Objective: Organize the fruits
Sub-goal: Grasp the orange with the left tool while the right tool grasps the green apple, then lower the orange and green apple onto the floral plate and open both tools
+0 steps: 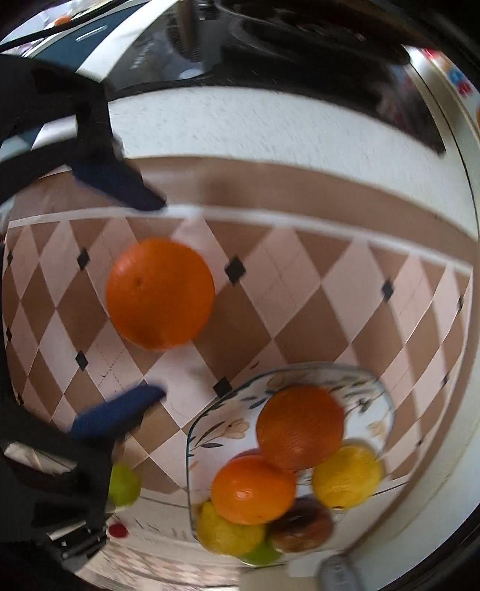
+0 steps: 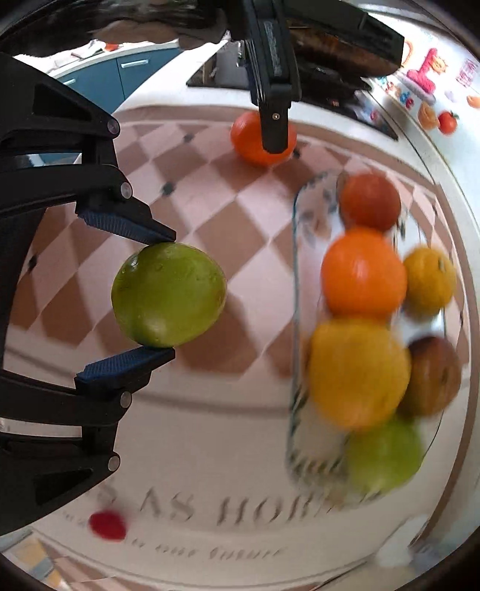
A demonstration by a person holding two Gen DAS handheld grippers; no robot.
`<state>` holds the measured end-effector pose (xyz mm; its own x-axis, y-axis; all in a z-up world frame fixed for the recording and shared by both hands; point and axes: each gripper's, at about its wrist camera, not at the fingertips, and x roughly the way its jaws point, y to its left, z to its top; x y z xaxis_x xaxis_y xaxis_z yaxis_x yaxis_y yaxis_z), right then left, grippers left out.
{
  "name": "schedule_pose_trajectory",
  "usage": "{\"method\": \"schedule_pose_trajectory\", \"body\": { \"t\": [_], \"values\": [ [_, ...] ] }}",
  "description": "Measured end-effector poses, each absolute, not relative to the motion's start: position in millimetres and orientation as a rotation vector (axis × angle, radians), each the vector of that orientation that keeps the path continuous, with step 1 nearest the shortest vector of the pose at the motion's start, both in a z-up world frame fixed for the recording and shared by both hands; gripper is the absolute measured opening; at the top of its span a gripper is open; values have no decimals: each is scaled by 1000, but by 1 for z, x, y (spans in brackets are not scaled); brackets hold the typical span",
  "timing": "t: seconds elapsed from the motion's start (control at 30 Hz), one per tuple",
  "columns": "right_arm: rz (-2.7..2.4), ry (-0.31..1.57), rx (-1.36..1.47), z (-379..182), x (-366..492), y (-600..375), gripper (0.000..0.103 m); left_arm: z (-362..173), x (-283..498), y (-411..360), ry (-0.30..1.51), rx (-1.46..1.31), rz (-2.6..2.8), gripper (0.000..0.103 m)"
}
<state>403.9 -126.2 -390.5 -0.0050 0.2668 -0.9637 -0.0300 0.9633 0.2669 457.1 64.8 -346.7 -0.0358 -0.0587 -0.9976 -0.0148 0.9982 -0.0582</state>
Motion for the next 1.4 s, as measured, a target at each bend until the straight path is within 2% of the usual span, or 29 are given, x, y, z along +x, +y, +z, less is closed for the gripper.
{"method": "schedule_pose_trajectory", "body": {
  "t": [0.03, 0.5, 0.67, 0.83, 1.13, 1.27, 1.4],
  "values": [
    [219, 1566, 206, -394, 402, -133, 58, -349, 457, 60, 1606, -13, -17, 62],
    [219, 1567, 272, -399, 395, -162, 59, -346, 393, 8, 1576, -6, -94, 61],
    [229, 1558, 276, -394, 396, -161, 58, -341, 393, 27, 1571, -73, -85, 61],
    [232, 1514, 365, -375, 398, -174, 58, -309, 399, 49, 1520, -141, -104, 61],
    [167, 1368, 507, -325, 444, -235, 58, -240, 471, 48, 1407, -160, -187, 61],
    [119, 1338, 540, -322, 481, -265, 58, -246, 507, 31, 1411, -98, -186, 61],
    [91, 1335, 525, -323, 528, -280, 58, -272, 549, 22, 1491, -72, -183, 61]
  ]
}}
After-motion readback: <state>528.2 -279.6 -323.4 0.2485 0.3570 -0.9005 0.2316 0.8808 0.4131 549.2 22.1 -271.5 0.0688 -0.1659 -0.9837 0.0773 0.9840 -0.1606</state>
